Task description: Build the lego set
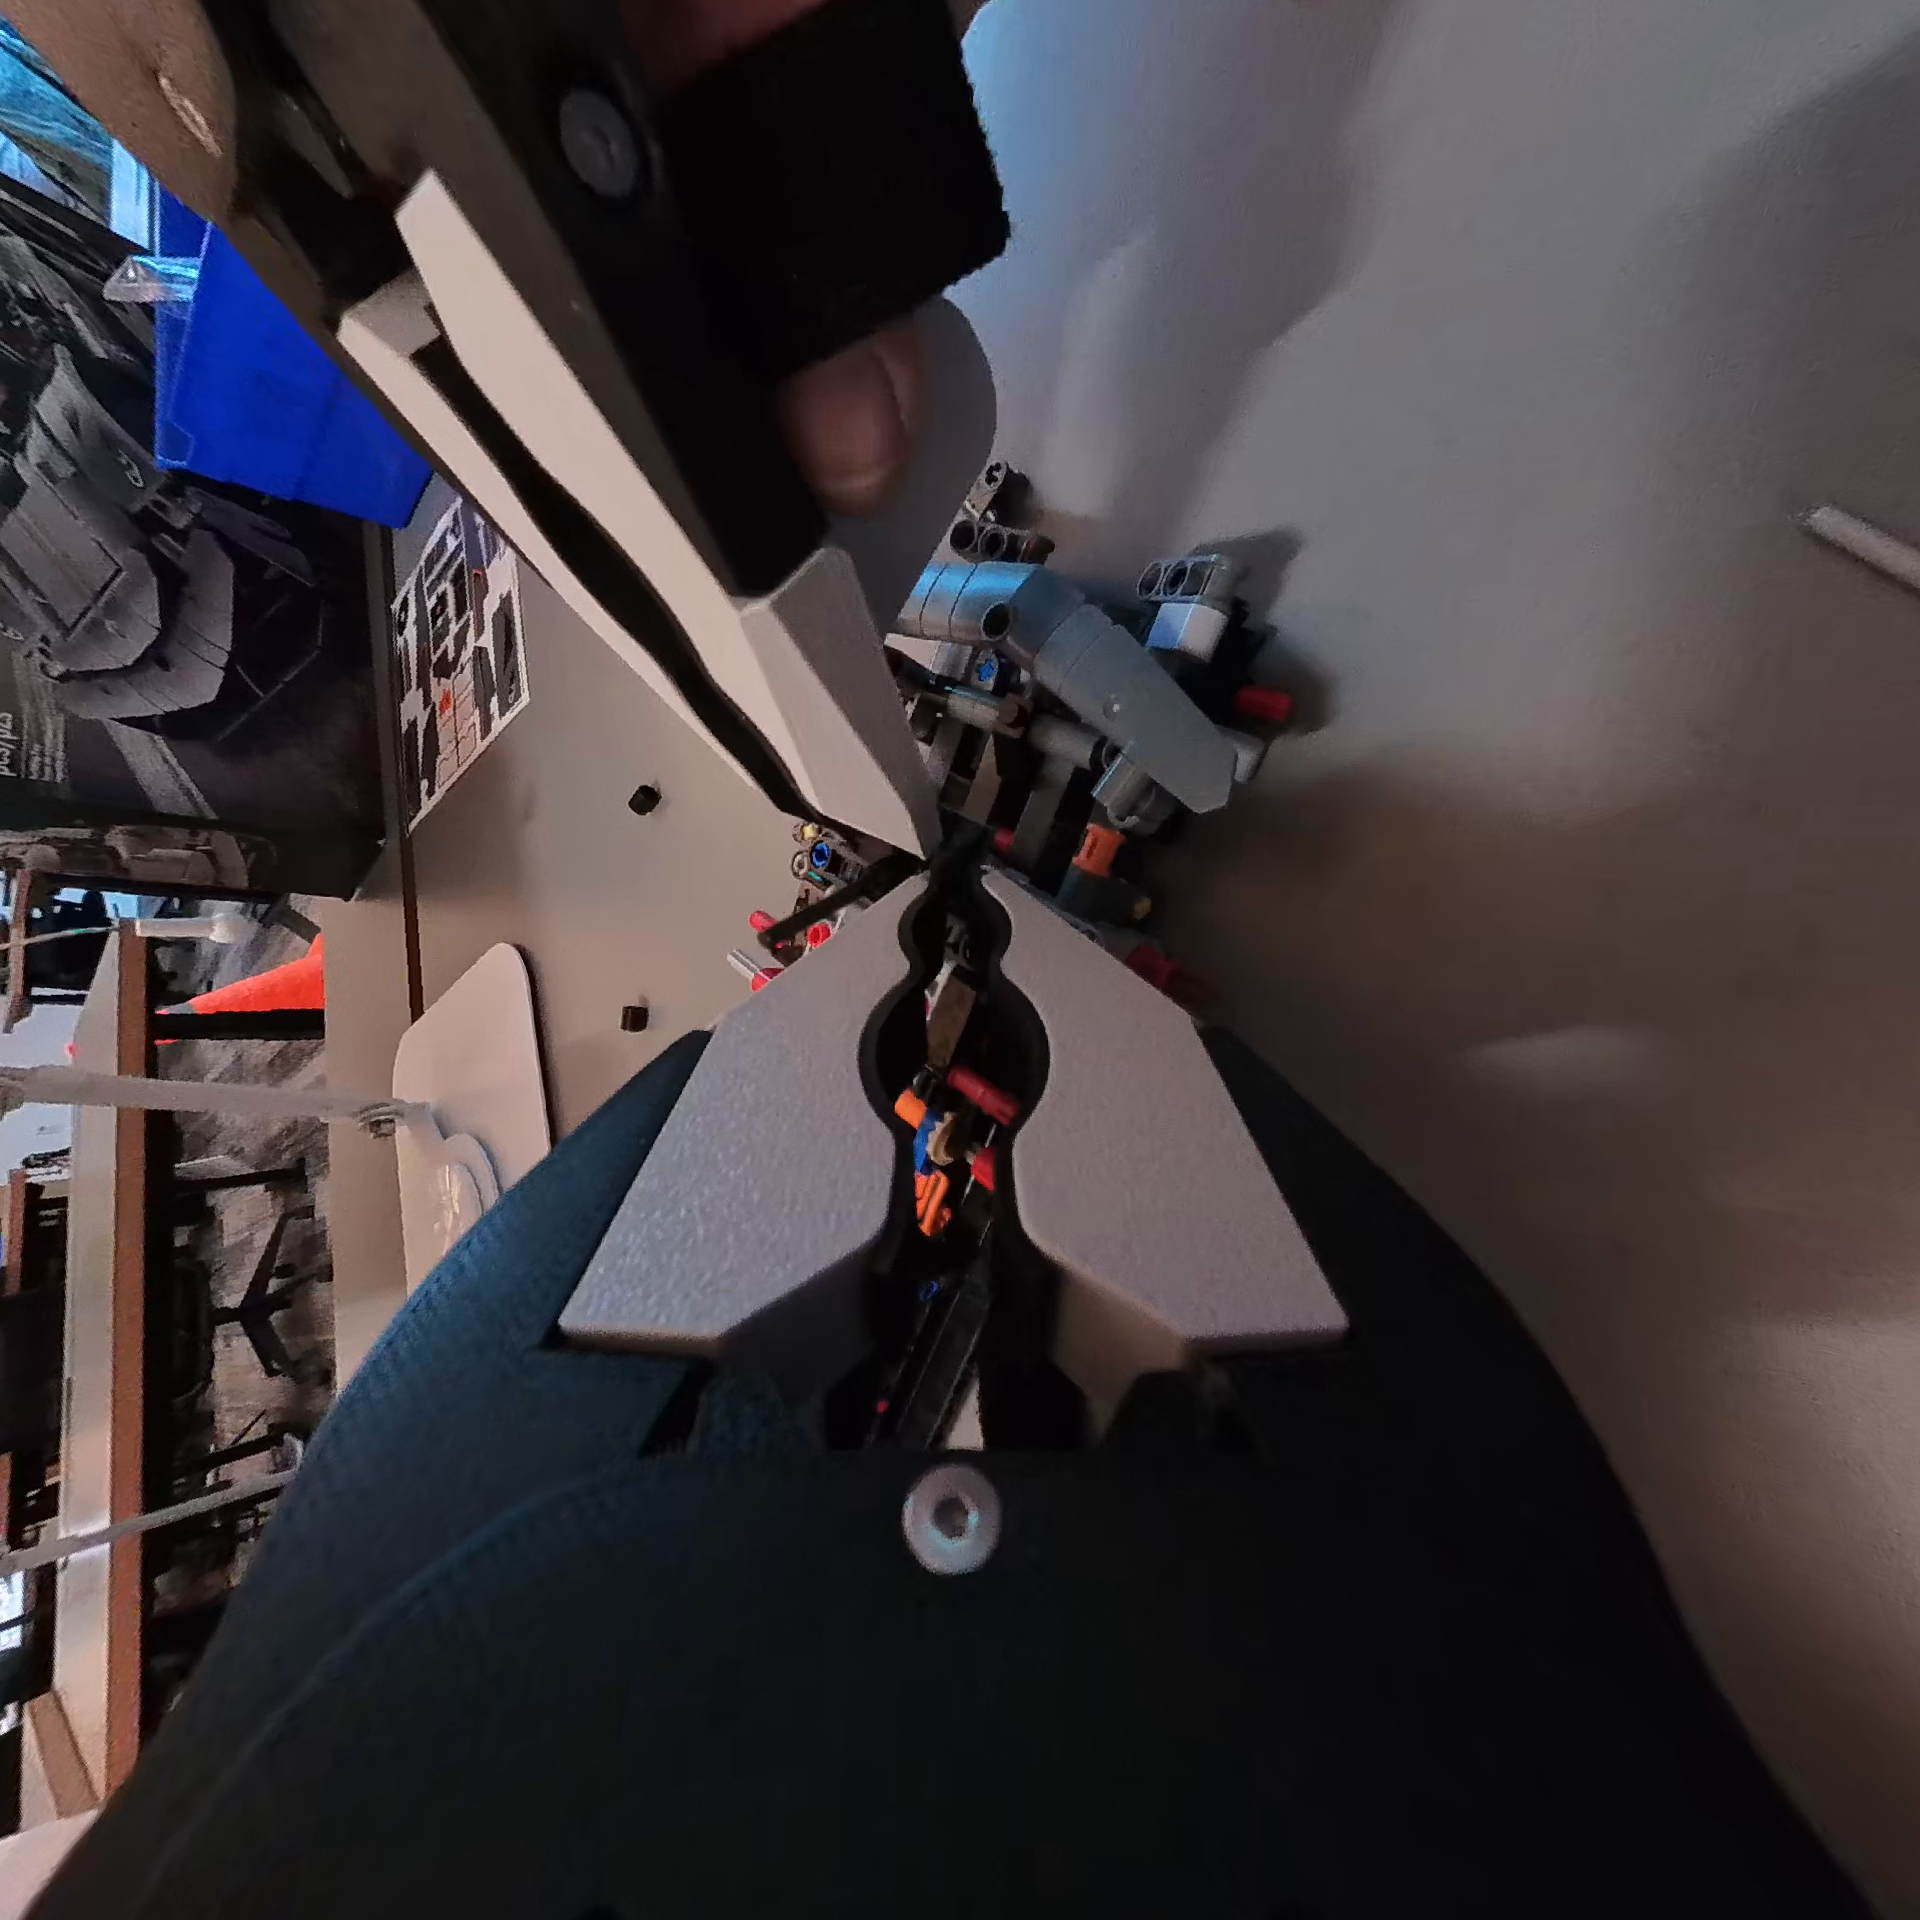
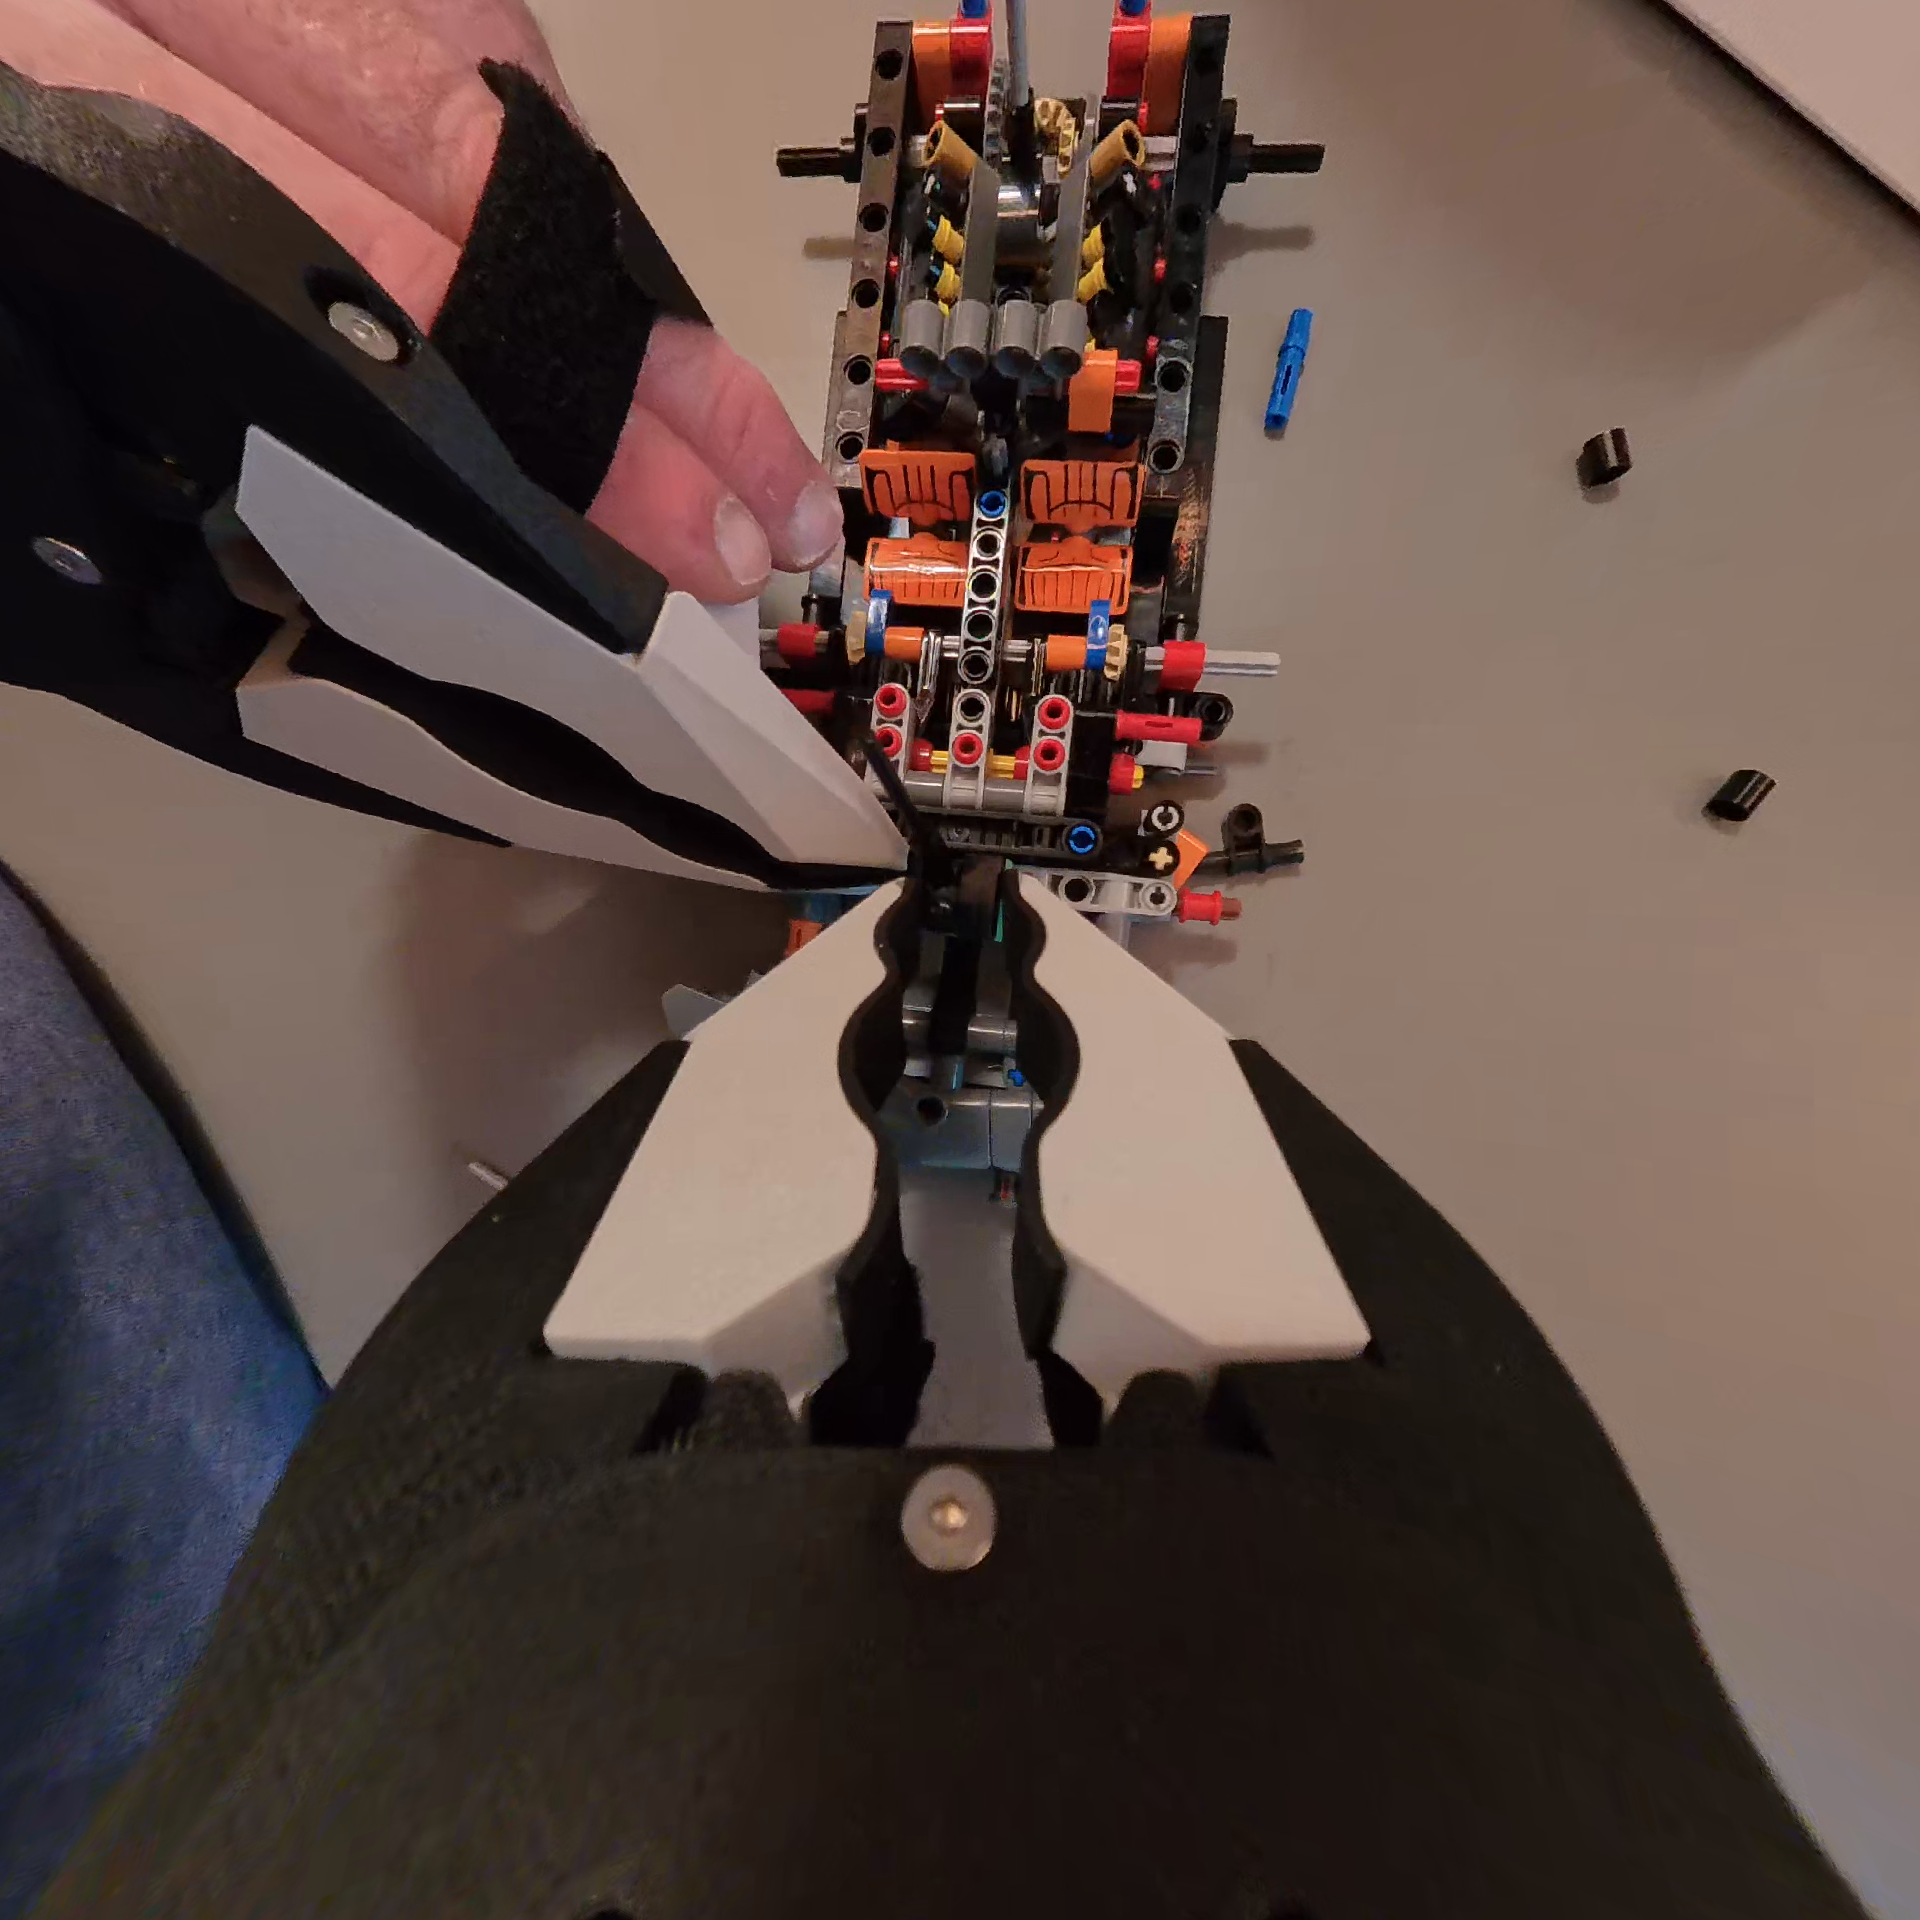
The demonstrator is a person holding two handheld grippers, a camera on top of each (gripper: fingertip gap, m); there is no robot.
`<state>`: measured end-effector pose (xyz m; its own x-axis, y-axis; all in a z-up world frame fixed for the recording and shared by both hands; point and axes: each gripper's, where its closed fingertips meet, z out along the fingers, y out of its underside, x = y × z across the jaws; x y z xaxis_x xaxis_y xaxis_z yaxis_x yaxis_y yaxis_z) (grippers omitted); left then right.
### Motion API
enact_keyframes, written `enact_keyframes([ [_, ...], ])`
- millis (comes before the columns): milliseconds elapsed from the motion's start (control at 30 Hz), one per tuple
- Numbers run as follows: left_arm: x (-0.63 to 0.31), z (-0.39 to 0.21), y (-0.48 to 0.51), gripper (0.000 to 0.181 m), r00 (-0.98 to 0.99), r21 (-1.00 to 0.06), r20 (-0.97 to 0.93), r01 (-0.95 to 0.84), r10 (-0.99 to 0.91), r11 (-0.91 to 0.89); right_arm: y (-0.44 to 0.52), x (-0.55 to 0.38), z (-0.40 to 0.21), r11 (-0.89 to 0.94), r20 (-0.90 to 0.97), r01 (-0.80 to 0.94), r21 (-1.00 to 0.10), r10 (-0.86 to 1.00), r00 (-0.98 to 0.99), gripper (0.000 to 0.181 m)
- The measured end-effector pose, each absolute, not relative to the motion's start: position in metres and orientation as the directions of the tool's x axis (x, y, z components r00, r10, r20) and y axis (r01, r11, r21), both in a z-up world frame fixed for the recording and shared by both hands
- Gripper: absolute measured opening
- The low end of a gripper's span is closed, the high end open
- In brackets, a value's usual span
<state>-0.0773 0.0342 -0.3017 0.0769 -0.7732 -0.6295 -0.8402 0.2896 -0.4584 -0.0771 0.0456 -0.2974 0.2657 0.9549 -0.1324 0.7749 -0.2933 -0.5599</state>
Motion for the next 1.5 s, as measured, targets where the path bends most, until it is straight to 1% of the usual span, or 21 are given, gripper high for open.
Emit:
enact_keyframes([
  [67,-0.077,-0.302,0.034,0.000,0.073,-0.456,-0.627,-0.842,-0.776,0.289,0.045,-0.076,-0.297,-0.297,-0.143,0.776,-0.557,0.954,0.263,0.012],
  [100,-0.077,-0.302,0.035,0.000,0.074,-0.456,-0.626,-0.843,-0.776,0.287,0.046,-0.074,-0.296,-0.303,-0.150,0.774,-0.556,0.952,0.265,0.007],
  [333,-0.077,-0.302,0.036,0.000,0.068,-0.441,-0.632,-0.850,-0.772,0.286,0.052,-0.073,-0.295,-0.301,-0.149,0.764,-0.571,0.953,0.265,0.000],
  [433,-0.077,-0.302,0.036,0.000,0.067,-0.435,-0.637,-0.854,-0.768,0.287,0.055,-0.077,-0.296,-0.301,-0.145,0.753,-0.585,0.953,0.267,0.000],
  [667,-0.076,-0.303,0.037,0.000,0.061,-0.424,-0.638,-0.860,-0.767,0.284,0.056,-0.076,-0.300,-0.292,-0.127,0.764,-0.576,0.955,0.269,0.000],
  [1000,-0.076,-0.304,0.038,0.000,0.072,-0.418,-0.628,-0.871,-0.775,0.258,0.057,-0.077,-0.302,-0.238,-0.062,0.830,-0.504,0.969,0.240,0.000],
  [1133,-0.076,-0.304,0.038,0.000,0.088,-0.440,-0.606,-0.865,-0.791,0.241,0.057,-0.078,-0.303,-0.217,-0.028,0.851,-0.478,0.972,0.233,0.000],
  [1300,-0.077,-0.303,0.037,0.001,0.101,-0.454,-0.604,-0.859,-0.790,0.237,0.057,-0.076,-0.300,-0.241,-0.048,0.822,-0.516,0.966,0.253,0.000],
  [1400,-0.076,-0.302,0.034,0.005,0.106,-0.469,-0.592,-0.852,-0.799,0.235,0.053,-0.074,-0.298,-0.257,-0.064,0.799,-0.543,0.962,0.266,0.001],
  [1500,-0.078,-0.296,0.031,0.010,0.134,-0.503,-0.581,-0.834,-0.803,0.226,0.048,-0.073,-0.294,-0.250,-0.065,0.786,-0.566,0.964,0.260,0.010],
])
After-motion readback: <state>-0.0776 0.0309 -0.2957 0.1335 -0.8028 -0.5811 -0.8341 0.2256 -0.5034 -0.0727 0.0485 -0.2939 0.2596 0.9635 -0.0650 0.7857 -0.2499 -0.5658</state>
